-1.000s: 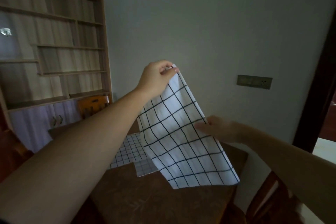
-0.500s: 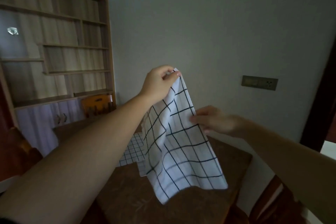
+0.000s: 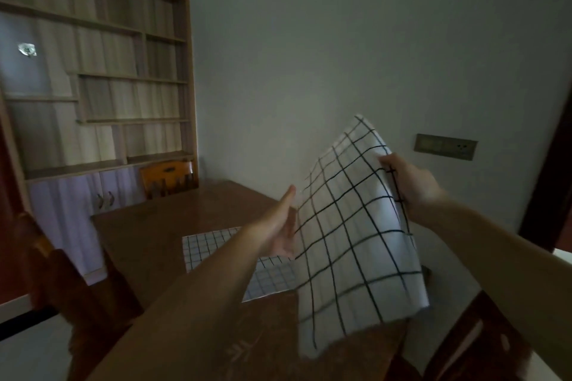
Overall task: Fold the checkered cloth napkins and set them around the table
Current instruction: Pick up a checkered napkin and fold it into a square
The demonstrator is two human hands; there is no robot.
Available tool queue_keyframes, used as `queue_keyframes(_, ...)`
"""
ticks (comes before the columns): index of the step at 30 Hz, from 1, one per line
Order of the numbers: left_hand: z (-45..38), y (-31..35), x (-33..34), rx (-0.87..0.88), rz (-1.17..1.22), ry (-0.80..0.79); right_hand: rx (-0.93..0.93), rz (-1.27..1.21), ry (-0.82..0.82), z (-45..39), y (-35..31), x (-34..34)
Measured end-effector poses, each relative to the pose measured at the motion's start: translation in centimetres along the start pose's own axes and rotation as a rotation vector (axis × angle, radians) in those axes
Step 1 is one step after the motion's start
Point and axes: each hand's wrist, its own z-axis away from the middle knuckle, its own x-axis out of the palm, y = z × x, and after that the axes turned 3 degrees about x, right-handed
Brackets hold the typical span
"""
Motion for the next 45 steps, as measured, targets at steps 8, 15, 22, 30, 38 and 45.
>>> queue_keyframes(8, 0.9, 1.4, 0.6, 0.185, 0.058, -0.071, 0.022, -0.061, 0.000, -0.6, 1.3, -1.9)
queue_keyframes(15, 0.6, 1.3, 0.0, 0.275, 0.049, 0.018, 0.105, 0.228, -0.142, -1.0, 2.5, -4.2)
queue_keyframes(22, 1.4, 1.4, -0.8, 0.246, 0.014, 0.134, 0.101, 0.273, -0.112, -1.1, 3.4, -5.1)
queue_keyframes(30, 2.8, 1.3, -1.5, 0.191, 0.038, 0.098, -0.030, 0.206, -0.049, -0.5, 4.2, -5.8)
queue_keyframes(38, 1.9, 0.8, -2.4, 0.318, -0.080, 0.218, -0.111, 0.292, -0.115, -0.8, 3.6, -6.0)
queue_keyframes(45, 1.9, 0.2, -2.6, 0.515, -0.378, 0.351, -0.309, 0.799, 0.003, -1.4, 3.9, -5.3)
